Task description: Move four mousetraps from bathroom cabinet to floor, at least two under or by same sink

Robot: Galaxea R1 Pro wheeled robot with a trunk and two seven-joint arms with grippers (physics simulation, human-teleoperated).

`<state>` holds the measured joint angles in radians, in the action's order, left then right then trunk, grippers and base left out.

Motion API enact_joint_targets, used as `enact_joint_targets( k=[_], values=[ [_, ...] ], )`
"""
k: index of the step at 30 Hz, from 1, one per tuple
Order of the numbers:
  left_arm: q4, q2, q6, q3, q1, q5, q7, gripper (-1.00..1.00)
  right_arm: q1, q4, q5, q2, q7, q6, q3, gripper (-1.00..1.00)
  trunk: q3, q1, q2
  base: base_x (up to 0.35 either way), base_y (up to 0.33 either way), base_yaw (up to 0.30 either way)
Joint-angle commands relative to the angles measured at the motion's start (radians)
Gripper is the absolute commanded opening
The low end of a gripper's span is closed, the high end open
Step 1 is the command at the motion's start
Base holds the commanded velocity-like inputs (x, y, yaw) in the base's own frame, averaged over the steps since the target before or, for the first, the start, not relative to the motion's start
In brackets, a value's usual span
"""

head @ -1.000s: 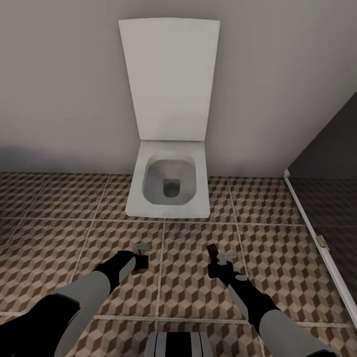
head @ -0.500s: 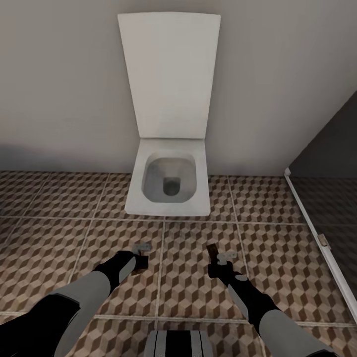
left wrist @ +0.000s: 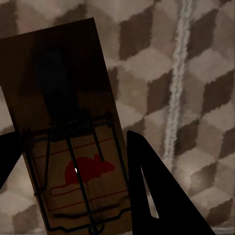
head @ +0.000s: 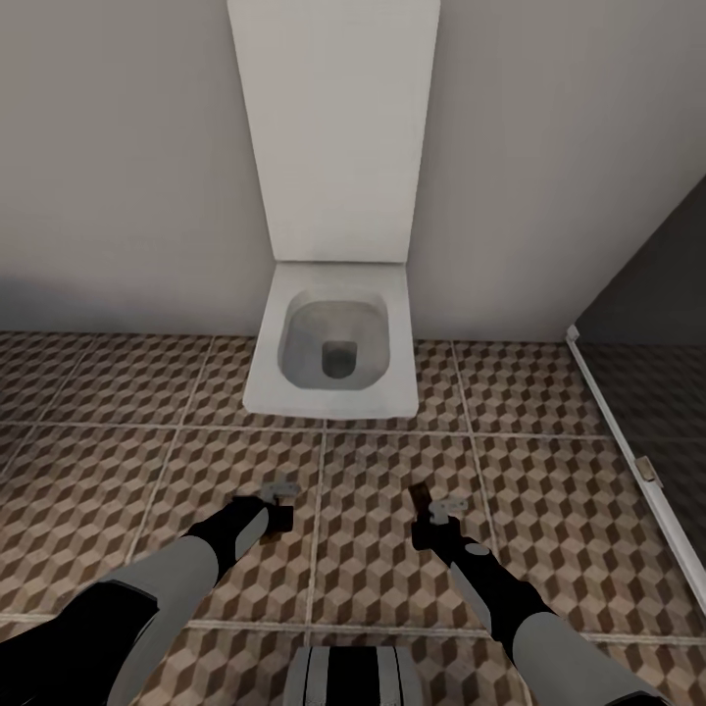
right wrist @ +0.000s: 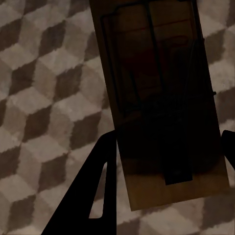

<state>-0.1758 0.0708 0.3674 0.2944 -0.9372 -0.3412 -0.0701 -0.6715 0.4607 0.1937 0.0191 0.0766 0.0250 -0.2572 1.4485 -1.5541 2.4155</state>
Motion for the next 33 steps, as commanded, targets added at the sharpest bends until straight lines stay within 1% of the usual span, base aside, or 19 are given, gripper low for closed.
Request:
enact_joint_targets(
  k=[1, 2, 10, 20, 30, 33],
  values=[
    [-0.002, 0.000, 0.005, 0.007, 0.000, -0.007, -0.004, -1.00, 0.000, 0.001, 0.012, -0.001, 0.002, 0.003, -0.004, -1.00, 0.004, -0.004, 0.007, 0.000, 0.000, 0.000],
    [-0.002, 0.000, 0.005, 0.007, 0.000, -0.007, -0.004, -1.00, 0.000, 0.001, 0.012, -0.001, 0.002, 0.003, -0.004, -1.00, 0.007, -0.008, 0.014, 0.000, 0.000, 0.000],
    [-0.002, 0.000, 0.005, 0.007, 0.000, -0.007, -0.004, -1.00, 0.000, 0.004, 0.013, -0.005, 0.002, 0.003, -0.004, -1.00, 0.007, -0.008, 0.014, 0.000, 0.000, 0.000],
    [-0.002, 0.000, 0.005, 0.007, 0.000, -0.007, -0.004, -1.00, 0.000, 0.009, 0.011, -0.008, 0.028, 0.003, -0.004, -1.00, 0.038, -0.046, 0.084, 0.000, 0.000, 0.000],
    [-0.002, 0.000, 0.005, 0.006, 0.000, -0.007, -0.004, -1.00, 0.000, 0.010, 0.010, -0.008, 0.028, 0.004, -0.004, -1.00, 0.077, -0.050, 0.087, 0.000, 0.000, 0.000],
    [-0.002, 0.000, 0.005, 0.007, 0.000, -0.007, -0.004, -1.00, 0.000, 0.010, 0.010, -0.007, 0.027, 0.006, -0.004, -1.00, 0.077, -0.050, 0.087, 0.000, 0.000, 0.000]
  ],
)
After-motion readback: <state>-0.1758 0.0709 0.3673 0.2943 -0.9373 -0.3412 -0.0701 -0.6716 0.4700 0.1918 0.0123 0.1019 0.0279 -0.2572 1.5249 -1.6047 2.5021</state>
